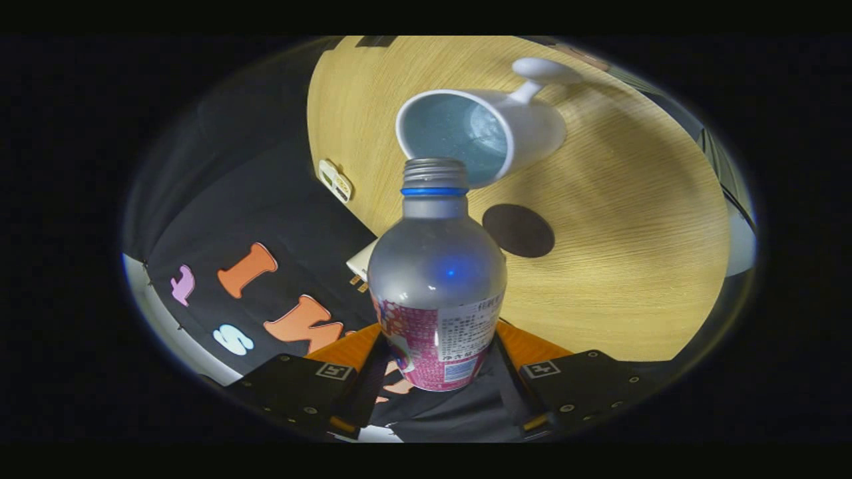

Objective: Take the bottle from table, then pour the juice into the cup, finally place the bottle on the coaster

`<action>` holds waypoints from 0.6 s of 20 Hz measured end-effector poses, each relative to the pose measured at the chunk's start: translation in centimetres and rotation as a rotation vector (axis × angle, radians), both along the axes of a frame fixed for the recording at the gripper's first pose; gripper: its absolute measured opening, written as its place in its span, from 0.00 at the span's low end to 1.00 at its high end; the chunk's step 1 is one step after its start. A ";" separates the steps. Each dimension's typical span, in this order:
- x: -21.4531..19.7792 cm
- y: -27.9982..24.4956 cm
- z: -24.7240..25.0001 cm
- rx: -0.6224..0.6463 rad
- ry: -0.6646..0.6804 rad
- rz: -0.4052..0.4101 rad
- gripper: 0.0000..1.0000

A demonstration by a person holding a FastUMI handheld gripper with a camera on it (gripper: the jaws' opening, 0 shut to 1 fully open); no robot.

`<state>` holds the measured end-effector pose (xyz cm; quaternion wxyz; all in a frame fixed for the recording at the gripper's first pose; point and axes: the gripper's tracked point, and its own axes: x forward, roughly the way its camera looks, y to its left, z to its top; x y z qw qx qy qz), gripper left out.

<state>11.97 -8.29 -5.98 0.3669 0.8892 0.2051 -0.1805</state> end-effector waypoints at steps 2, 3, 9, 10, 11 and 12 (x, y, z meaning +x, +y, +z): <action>-0.2 -0.2 -0.5 -0.020 0.009 -0.005 0.77; -0.2 -0.4 -0.7 -0.040 0.008 -0.009 0.77; -0.1 -1.8 -1.4 -0.292 -0.046 0.000 0.77; -0.1 -1.9 -1.8 -0.343 -0.047 0.015 0.77; -0.2 -1.7 -1.9 -0.391 -0.048 0.035 0.77; -0.3 -1.7 -2.0 -0.442 -0.052 0.051 0.77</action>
